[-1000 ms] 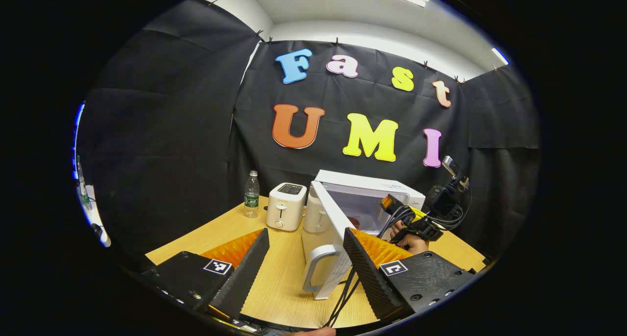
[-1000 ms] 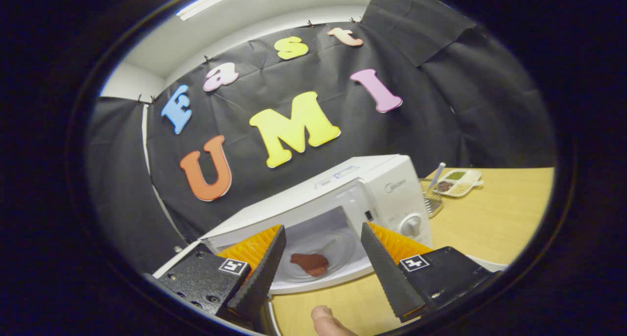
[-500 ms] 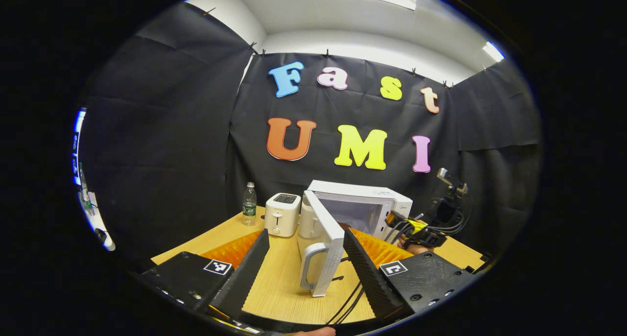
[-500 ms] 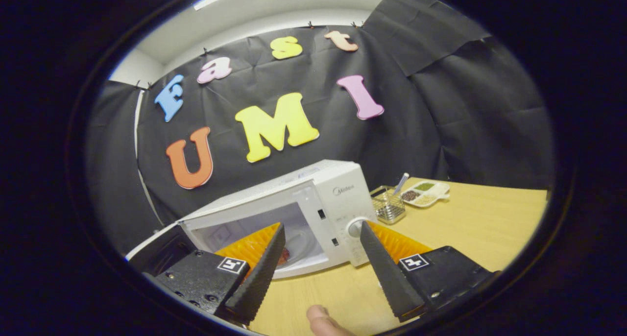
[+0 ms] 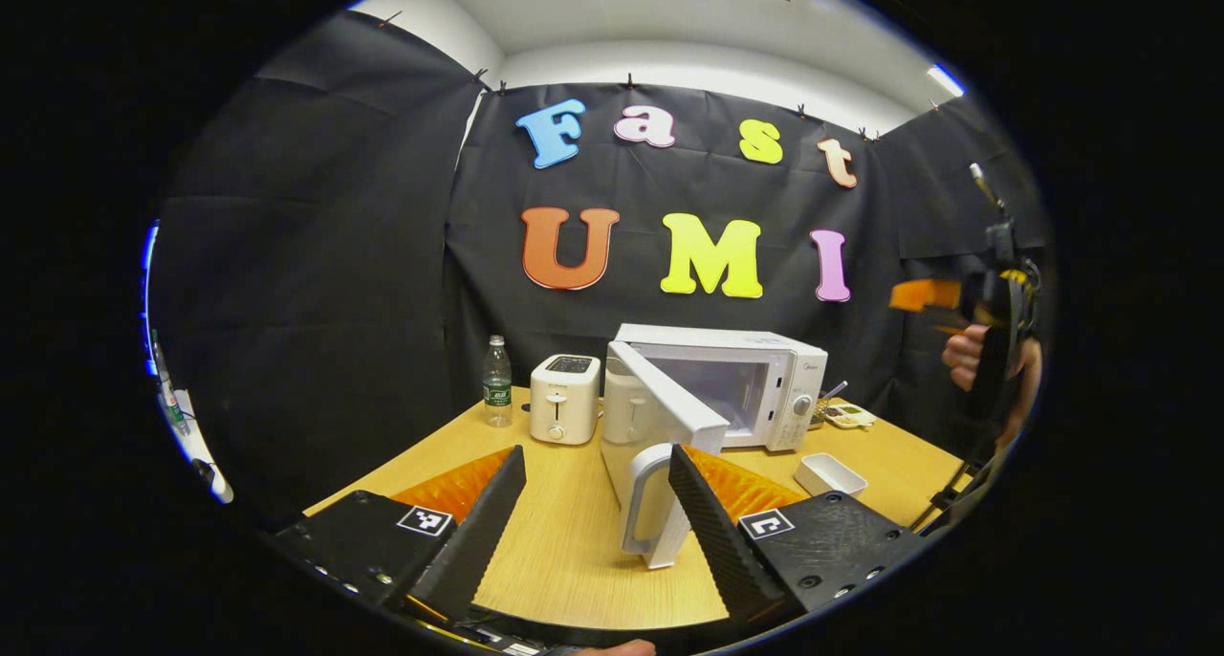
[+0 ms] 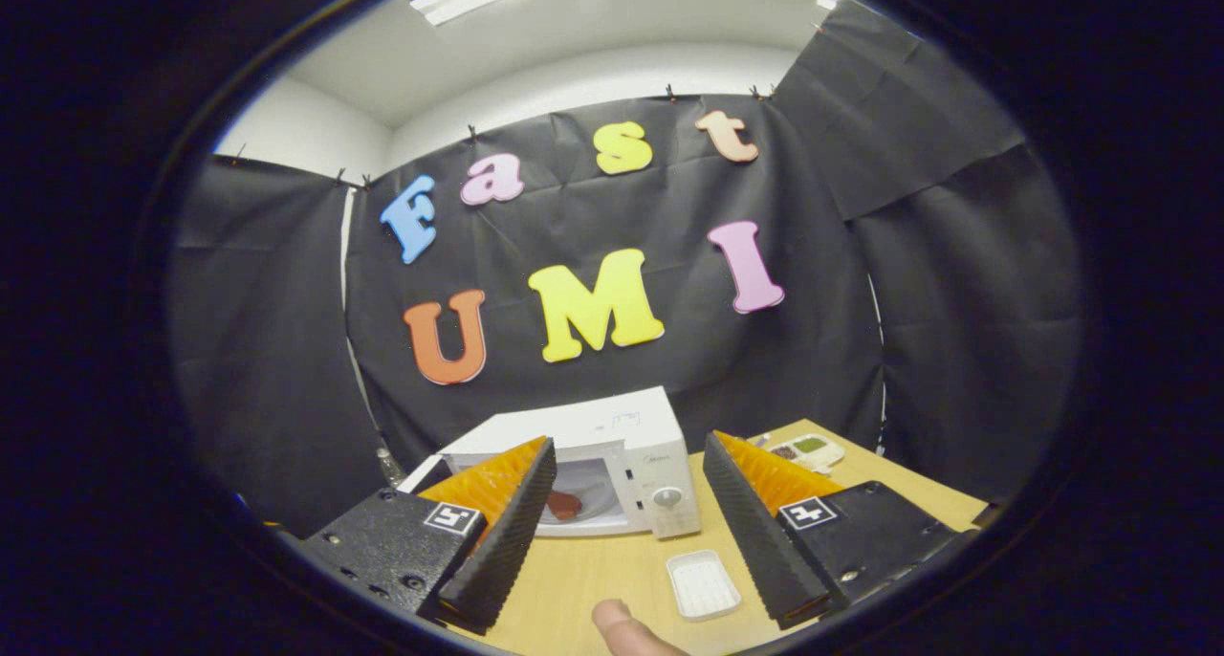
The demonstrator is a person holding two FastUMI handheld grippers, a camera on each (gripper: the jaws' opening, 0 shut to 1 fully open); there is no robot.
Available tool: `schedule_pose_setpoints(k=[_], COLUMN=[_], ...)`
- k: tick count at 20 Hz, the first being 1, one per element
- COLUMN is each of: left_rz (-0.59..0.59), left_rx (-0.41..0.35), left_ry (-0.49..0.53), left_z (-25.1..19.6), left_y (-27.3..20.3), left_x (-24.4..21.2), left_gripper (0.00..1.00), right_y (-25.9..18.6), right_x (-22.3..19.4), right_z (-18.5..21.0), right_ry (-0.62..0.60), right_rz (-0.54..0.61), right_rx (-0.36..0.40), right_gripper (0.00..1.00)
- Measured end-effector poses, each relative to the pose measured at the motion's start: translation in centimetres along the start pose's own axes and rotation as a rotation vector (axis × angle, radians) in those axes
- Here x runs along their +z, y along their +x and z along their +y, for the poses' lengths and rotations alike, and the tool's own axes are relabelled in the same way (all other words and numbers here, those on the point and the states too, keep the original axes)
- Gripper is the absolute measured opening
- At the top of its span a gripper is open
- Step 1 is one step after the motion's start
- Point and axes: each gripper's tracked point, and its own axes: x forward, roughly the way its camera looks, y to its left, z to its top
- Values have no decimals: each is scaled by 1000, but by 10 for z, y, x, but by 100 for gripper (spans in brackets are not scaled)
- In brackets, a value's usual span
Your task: Open the microwave oven with the left hand, put the food in, and close the microwave oven.
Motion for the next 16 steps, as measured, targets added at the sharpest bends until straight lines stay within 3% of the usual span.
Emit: schedule_pose_setpoints(k=[3, 7, 11, 12, 13, 16], left_rz=[-6, -27, -59, -56, -36, 4], left_rx=[16, 23, 3, -35, -37, -39], left_ry=[21, 11, 0, -10, -15, 9], left_z=[11, 19, 18, 9, 5, 3], left_y=[9, 16, 25, 27, 31, 49], left_x=[-5, -6, -4, -8, -15, -32], left_gripper=[93, 91, 0, 12, 0, 0], right_y=[-54, -99, -120, -122, -126, -131], right_x=[44, 55, 45, 40, 37, 34], right_z=[-24, -46, -53, -54, -55, -63], right_ry=[-58, -106, -107, -106, -105, -108], right_rz=[-78, -109, -84, -73, -62, -55], right_rx=[13, 21, 56, 60, 61, 51], right_gripper=[98, 98, 98, 98, 98, 98])
